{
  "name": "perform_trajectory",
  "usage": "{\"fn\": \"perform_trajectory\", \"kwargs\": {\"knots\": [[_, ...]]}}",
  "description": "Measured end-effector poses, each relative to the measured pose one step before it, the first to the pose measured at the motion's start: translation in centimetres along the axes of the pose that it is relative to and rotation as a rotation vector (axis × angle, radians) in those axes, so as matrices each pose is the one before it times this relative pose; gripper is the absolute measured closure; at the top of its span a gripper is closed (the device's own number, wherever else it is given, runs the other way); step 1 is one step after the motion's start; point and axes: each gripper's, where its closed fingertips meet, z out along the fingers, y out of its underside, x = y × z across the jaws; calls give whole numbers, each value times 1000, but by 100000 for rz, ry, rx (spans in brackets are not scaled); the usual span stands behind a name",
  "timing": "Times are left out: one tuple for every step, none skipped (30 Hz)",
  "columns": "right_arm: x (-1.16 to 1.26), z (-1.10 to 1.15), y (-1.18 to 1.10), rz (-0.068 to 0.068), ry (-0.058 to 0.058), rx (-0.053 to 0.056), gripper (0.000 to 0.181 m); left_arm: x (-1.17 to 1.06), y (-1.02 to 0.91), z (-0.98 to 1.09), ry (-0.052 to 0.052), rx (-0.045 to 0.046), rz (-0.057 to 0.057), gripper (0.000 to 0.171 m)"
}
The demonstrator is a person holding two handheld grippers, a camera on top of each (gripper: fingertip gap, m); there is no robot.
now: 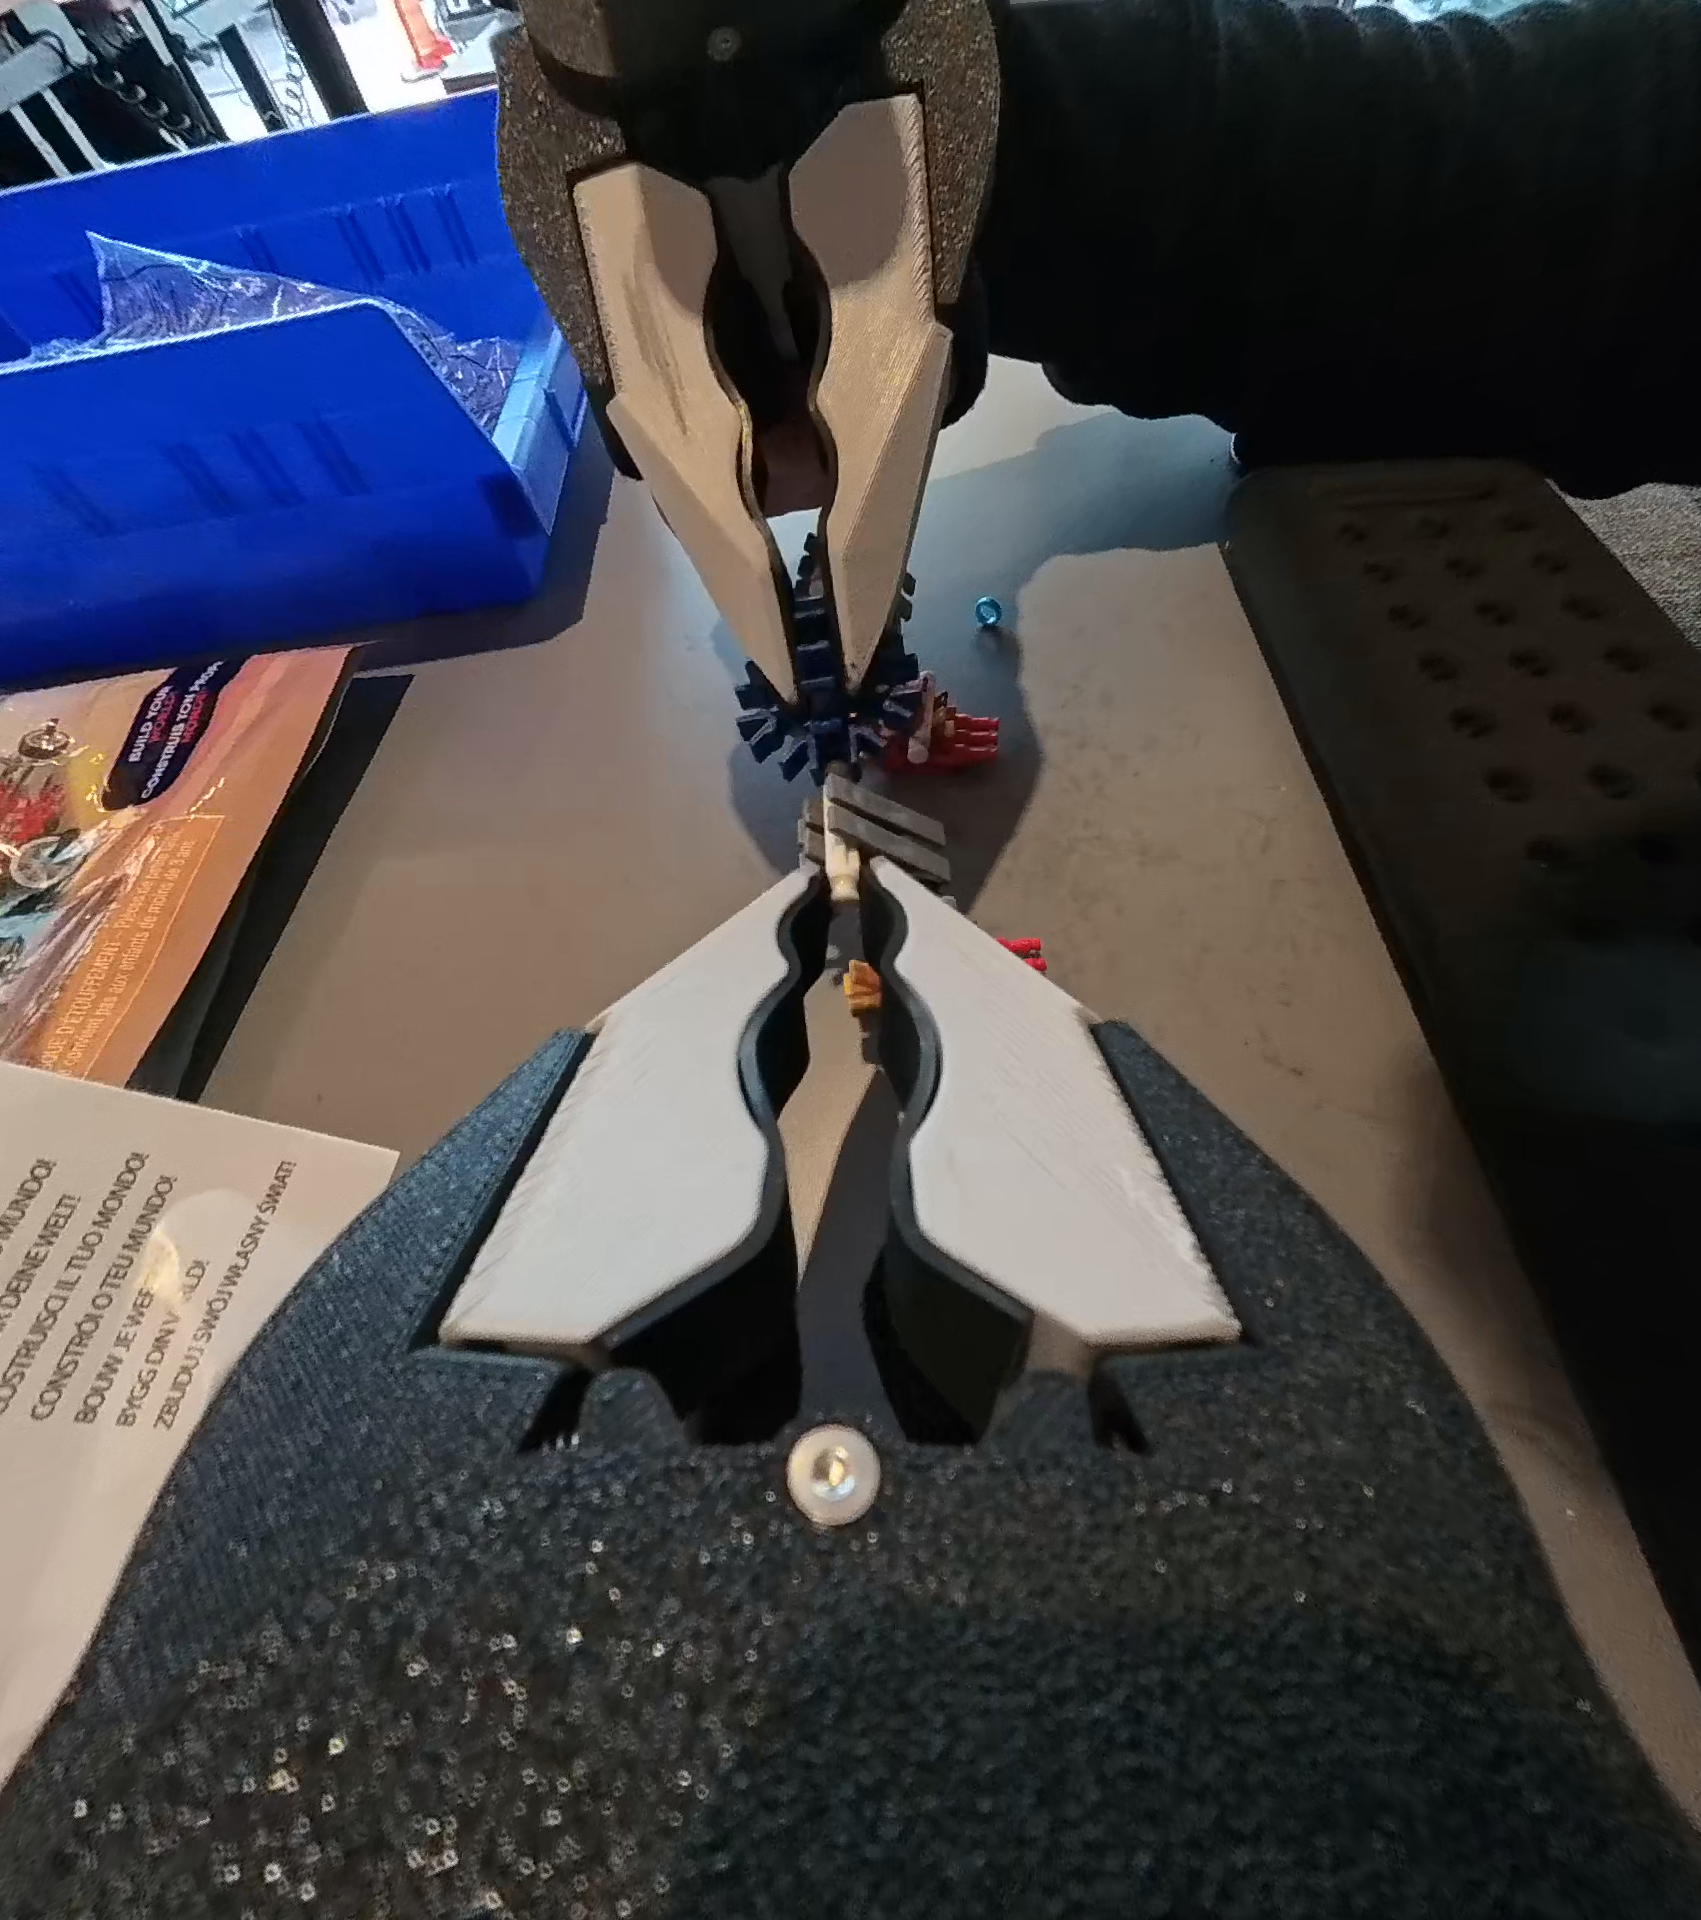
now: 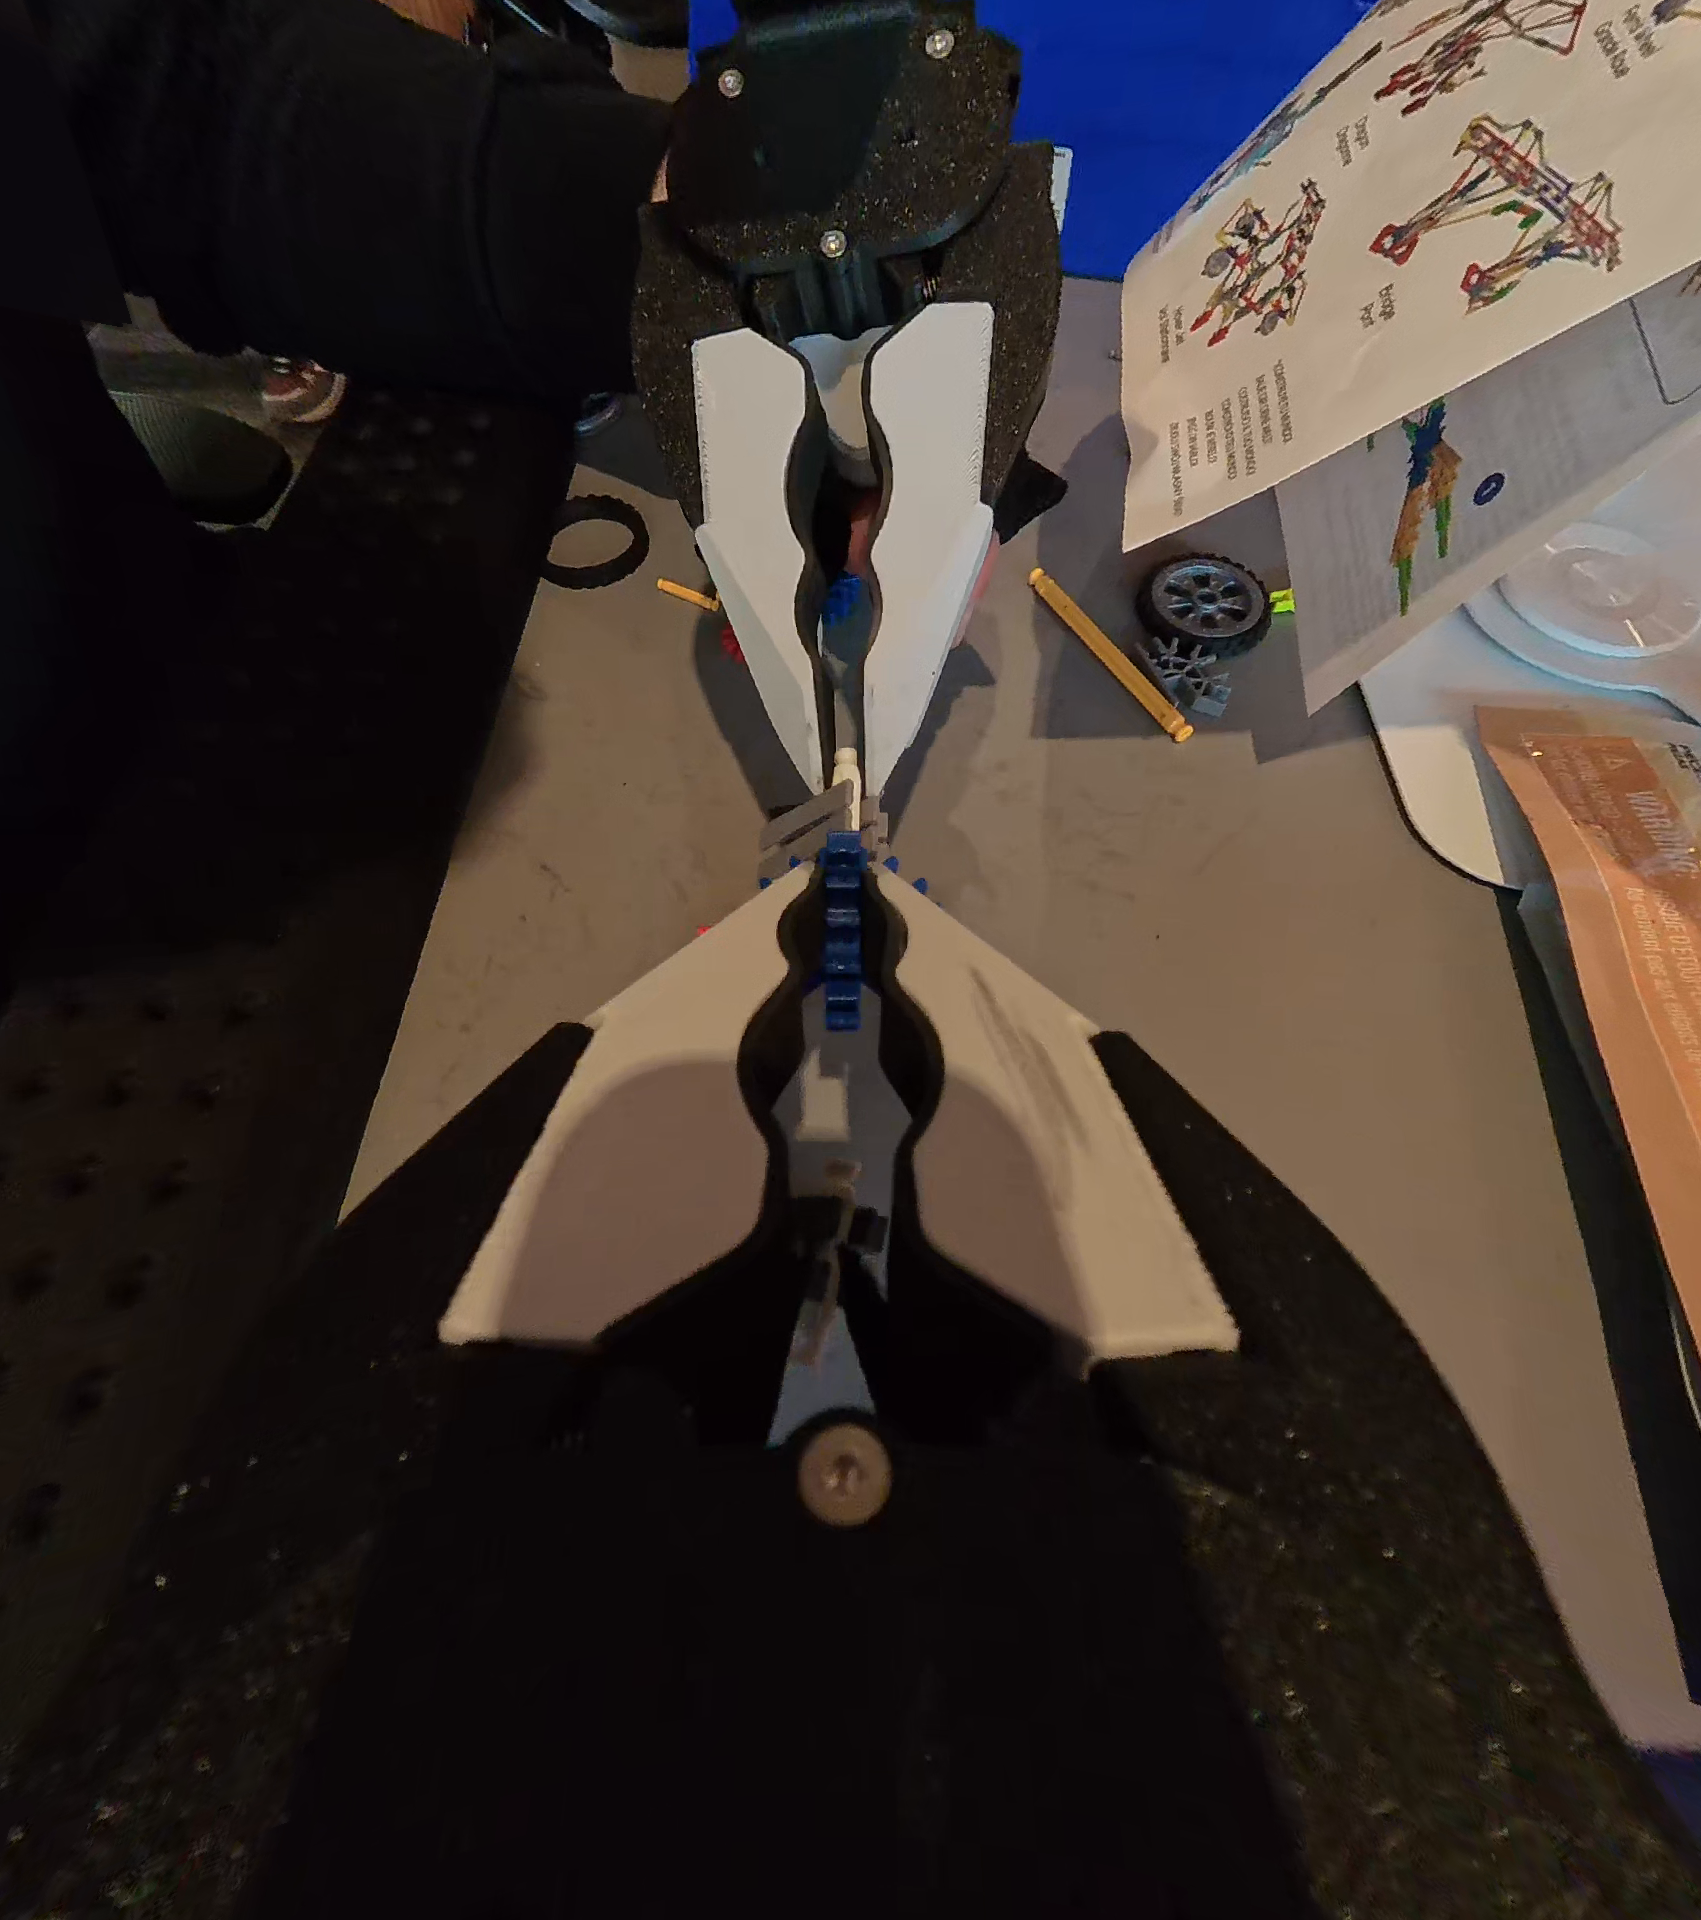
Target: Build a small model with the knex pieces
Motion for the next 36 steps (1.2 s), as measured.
{"fn": "perform_trajectory", "kwargs": {"knots": [[2, -47, 54, 234, -106, -43, 176, -15, 28, -31, -145, -269, 321, 166], [-18, -114, 65, 540, -236, 9, 176, -2, 11, -14, -108, -81, 222, 166], [21, -168, 102, 228, 65, -154, 176, -31, -15, 16, -132, 113, -239, 166], [121, -184, 92, 103, 761, -72, 176, -59, 13, 20, -301, -93, 47, 166], [85, -165, 111, 539, 382, -390, 176, -3, 11, -8, 44, -178, 149, 166], [115, -53, 285, 344, 566, -1317, 176, -21, 11, -11, -124, -178, 198, 166], [89, 103, 443, 784, 142, -1917, 176, -9, -5, 16, -173, -64, 162, 166], [127, 257, 511, 321, 288, -2089, 176, 1, -25, 25, 75, 55, -228, 166], [95, 406, 545, 590, -45, -2463, 176, -6, -3, 11, -49, -43, 184, 166], [130, 471, 595, 183, 247, -2978, 176, -11, -2, -6, -155, -212, 324, 166], [-89, 295, 2, 421, -923, 90, 176, -15, 7, -8, -126, -281, 290, 166], [-54, 156, -13, -244, -256, -172, 175, -35, 18, -20, -280, -326, 239, 166], [27, 21, 1, -441, 414, -452, 175, -52, 32, -31, -348, -295, 293, 166], [81, -43, 24, -573, 875, -431, 175, -53, 15, -22, -323, -267, 238, 166], [60, -25, 15, -358, 621, -231, 175, -34, 11, -8, -194, -177, 110, 166], [109, 19, 25, -226, 1020, -609, 175, 5, 8, -4, 97, -155, -1, 166], [75, 44, 40, -660, 1049, -1171, 175, 11, -7, -5, 65, -147, 127, 166], [-26, 43, 12, -920, 652, -1027, 175, 4, 2, 11, -70, -118, 173, 166], [-40, 26, 63, -302, 274, -1045, 175, -10, -5, 3, 0, -61, 20, 166], [35, -38, 93, -112, 657, -1096, 175, -9, -2, -2, 12, -45, -148, 166], [111, -98, 91, -354, 1135, -621, 175, 29, -5, 6, 190, -94, 4, 166], [54, -96, 130, -6, 609, -784, 175, 13, -5, -3, -48, -103, 169, 166], [123, -97, 149, -9, 966, -841, 175, -7, 7, 3, -116, -120, 209, 166], [113, -42, 195, -41, 927, -1202, 174, 1, -6, 3, -31, -94, 99, 166], [0, 6, 186, 125, 90, -1112, 172, -12, -4, 2, -11, -69, 22, 166], [-94, 46, 204, 308, -511, -1137, 170, 5, -8, 13, 56, 24, -63, 166], [104, 94, 301, -131, 965, -2045, 169, -17, 3, 13, -12, 43, -35, 166], [156, 104, 288, -495, 1508, -2367, 165, -10, -4, 8, -58, -9, 58, 166], [55, 52, 79, -394, 954, -1315, 158, -18, 1, 0, -64, -99, 0, 166], [104, -75, -174, -652, 1255, 327, 157, -20, 9, 1, -109, -102, 104, 166], [29, -181, -383, -643, 997, 1542, 157, 3, -3, -14, -52, -48, 100, 166], [-80, -234, -518, -850, 486, 2026, 157, -6, 1, 5, -54, -45, 6, 166], [-34, -223, -661, -1425, 1013, 2800, 157, -9, -1, 7, -66, -26, 33, 166], [-187, -103, -758, -1106, -64, 3226, 157, -2, -8, 10, -20, 20, 15, 166], [-277, 63, -729, -808, -937, 3095, 157, 3, -5, 17, -3, 62, 16, 166], [-301, 173, -525, -321, -1358, 2253, 155, 3, -27, 23, 0, 29, 41, 166]]}}
